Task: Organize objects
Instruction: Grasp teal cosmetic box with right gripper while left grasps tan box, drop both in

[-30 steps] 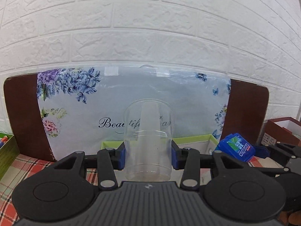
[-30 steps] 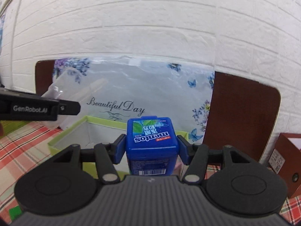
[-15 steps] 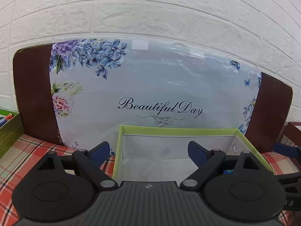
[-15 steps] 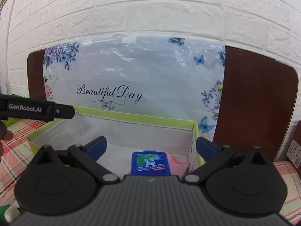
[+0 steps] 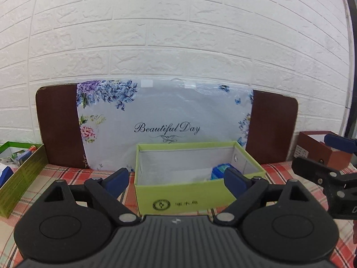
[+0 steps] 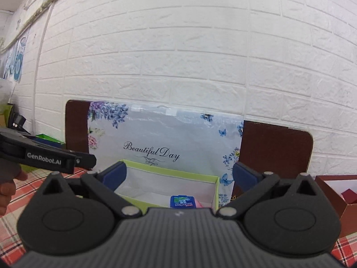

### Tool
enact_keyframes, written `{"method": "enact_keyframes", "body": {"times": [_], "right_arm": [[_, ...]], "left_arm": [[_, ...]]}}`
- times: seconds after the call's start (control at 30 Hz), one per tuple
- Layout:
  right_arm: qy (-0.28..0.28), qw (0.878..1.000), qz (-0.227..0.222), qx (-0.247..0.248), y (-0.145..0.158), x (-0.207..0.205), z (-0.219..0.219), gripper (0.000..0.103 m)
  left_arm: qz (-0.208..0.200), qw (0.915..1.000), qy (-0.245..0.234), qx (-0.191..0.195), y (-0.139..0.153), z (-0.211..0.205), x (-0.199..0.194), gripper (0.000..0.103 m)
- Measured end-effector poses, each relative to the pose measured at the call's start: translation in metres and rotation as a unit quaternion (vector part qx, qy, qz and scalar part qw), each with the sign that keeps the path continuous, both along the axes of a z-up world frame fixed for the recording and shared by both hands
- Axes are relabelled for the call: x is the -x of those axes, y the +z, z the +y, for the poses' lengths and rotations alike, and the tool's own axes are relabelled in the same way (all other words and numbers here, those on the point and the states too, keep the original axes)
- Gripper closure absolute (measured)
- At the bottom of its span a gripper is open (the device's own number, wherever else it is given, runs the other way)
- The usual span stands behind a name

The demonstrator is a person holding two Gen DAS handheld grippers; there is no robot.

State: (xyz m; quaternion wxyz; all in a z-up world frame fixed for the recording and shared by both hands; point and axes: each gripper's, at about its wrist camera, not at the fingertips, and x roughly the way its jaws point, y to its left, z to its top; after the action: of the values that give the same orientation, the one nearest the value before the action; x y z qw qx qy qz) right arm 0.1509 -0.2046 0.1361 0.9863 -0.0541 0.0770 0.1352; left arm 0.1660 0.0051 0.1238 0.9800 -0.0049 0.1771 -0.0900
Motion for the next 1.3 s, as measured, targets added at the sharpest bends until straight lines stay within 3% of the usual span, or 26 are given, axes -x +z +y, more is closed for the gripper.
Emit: {"method": "enact_keyframes", "body": {"times": [0.17, 0.3, 0.4, 0.5, 0.57, 0.6, 0.63, 0.8, 0.83, 0.9, 0.93, 1.07, 1.2, 1.3], "right_arm": [[0.008, 1.000, 0.011, 0.020, -0.025, 0.058, 0.003, 0.000], [0.021, 0.996, 0.073, 0.040, -0.067, 0.081, 0.013, 0.024], [0.033, 0.991, 0.121, 0.044, -0.096, 0.089, 0.022, 0.042], [0.032, 0.987, 0.152, 0.051, -0.117, 0.089, 0.029, 0.045], [0.025, 0.985, 0.164, 0.052, -0.126, 0.087, 0.031, 0.046], [0.020, 0.983, 0.173, 0.050, -0.128, 0.085, 0.030, 0.057], [0.022, 0.982, 0.181, 0.049, -0.130, 0.085, 0.029, 0.073], [0.044, 0.977, 0.207, 0.011, -0.124, 0.102, 0.018, 0.081], [0.052, 0.974, 0.221, -0.005, -0.121, 0.106, 0.014, 0.081], [0.072, 0.966, 0.245, -0.044, -0.117, 0.113, 0.005, 0.082], [0.078, 0.961, 0.257, -0.061, -0.116, 0.116, 0.001, 0.082], [0.052, 0.953, 0.279, -0.103, -0.118, 0.117, -0.016, 0.080], [-0.015, 0.962, 0.262, -0.075, -0.118, 0.112, -0.022, 0.065], [-0.003, 0.972, 0.230, -0.040, -0.115, 0.116, -0.012, 0.043]], "left_arm": [[0.040, 0.9990, -0.018, 0.004, -0.036, 0.006, 0.057, 0.008], [0.087, 0.9955, -0.019, 0.034, -0.076, 0.013, 0.082, 0.009], [0.107, 0.9933, -0.026, 0.035, -0.097, 0.012, 0.087, 0.013], [0.116, 0.9927, -0.016, 0.027, -0.110, 0.009, 0.081, 0.015], [0.129, 0.9913, -0.017, 0.023, -0.116, 0.008, 0.073, 0.033], [0.139, 0.9897, -0.024, 0.027, -0.119, 0.009, 0.069, 0.036], [0.146, 0.9882, -0.030, 0.035, -0.121, 0.009, 0.067, 0.038], [0.147, 0.9881, -0.032, 0.032, -0.126, 0.002, 0.058, 0.039], [0.147, 0.9882, -0.033, 0.028, -0.127, 0.001, 0.057, 0.042], [0.155, 0.9869, -0.039, 0.017, -0.129, -0.002, 0.054, 0.068], [0.159, 0.9862, -0.043, 0.017, -0.130, -0.001, 0.053, 0.071], [0.164, 0.9847, -0.055, 0.024, -0.127, 0.005, 0.069, 0.071], [0.160, 0.9851, -0.063, 0.005, -0.124, 0.008, 0.092, 0.071], [0.148, 0.9872, -0.059, 0.000, -0.123, 0.006, 0.093, 0.068]]}}
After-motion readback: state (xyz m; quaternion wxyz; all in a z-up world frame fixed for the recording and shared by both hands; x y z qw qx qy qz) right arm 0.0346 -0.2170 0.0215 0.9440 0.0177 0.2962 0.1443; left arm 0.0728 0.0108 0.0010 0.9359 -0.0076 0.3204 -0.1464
